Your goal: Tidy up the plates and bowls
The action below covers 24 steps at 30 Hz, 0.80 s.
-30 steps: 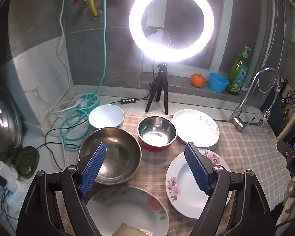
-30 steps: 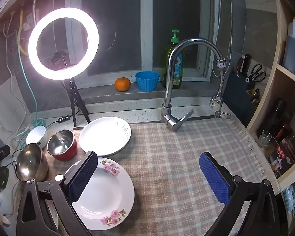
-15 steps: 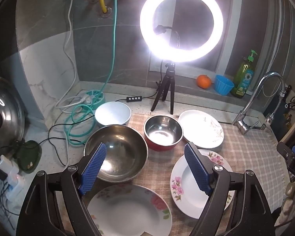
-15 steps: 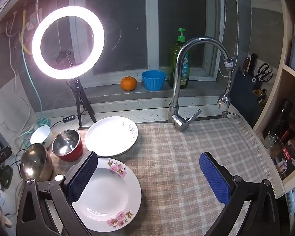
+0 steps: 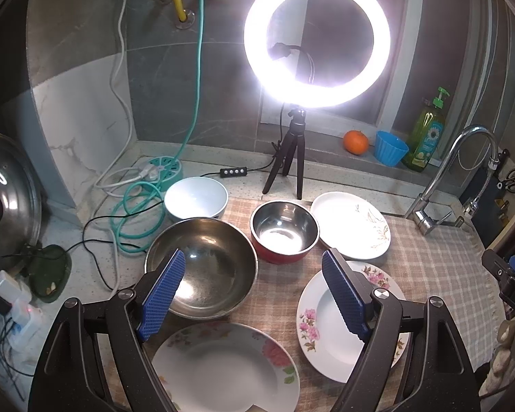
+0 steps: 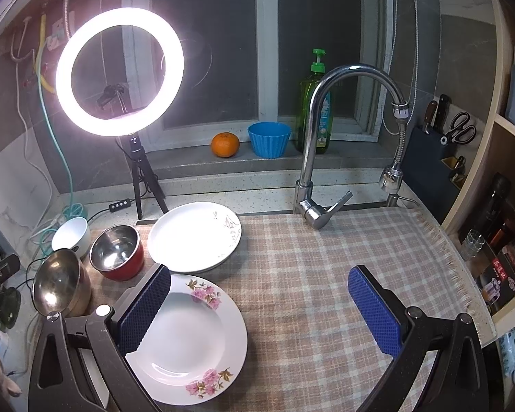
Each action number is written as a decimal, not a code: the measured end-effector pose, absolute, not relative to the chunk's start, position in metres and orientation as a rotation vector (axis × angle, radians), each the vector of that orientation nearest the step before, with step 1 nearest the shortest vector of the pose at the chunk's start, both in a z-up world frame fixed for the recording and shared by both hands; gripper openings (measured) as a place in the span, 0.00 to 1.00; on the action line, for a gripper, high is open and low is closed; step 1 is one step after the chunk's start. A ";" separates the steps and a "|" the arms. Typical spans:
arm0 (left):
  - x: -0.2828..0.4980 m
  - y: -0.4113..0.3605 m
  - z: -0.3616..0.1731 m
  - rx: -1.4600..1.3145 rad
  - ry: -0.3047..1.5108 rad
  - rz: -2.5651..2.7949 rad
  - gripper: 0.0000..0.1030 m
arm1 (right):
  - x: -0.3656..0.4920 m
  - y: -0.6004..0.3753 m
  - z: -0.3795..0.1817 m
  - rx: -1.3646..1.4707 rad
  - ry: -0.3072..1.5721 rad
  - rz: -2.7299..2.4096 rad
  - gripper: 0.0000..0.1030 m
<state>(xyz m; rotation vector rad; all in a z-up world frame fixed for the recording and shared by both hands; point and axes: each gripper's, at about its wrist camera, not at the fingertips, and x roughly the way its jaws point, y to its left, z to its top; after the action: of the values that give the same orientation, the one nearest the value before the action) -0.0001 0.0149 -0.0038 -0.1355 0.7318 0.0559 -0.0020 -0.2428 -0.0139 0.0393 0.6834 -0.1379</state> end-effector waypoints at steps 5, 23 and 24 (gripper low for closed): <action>0.001 0.013 -0.003 -0.136 0.734 0.052 0.80 | -0.002 -0.243 -0.015 0.040 0.687 -0.139 0.99; 0.001 0.011 0.002 -0.129 0.726 0.050 0.80 | -0.002 -0.243 -0.012 0.042 0.683 -0.135 0.99; 0.001 0.011 0.002 -0.129 0.725 0.049 0.80 | -0.002 -0.243 -0.012 0.042 0.684 -0.135 0.99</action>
<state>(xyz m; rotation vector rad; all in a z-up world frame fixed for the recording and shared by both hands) 0.0012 0.0108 0.0024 -0.1293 0.7254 0.0490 -0.0025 -0.2431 -0.0117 0.0417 0.6836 -0.1346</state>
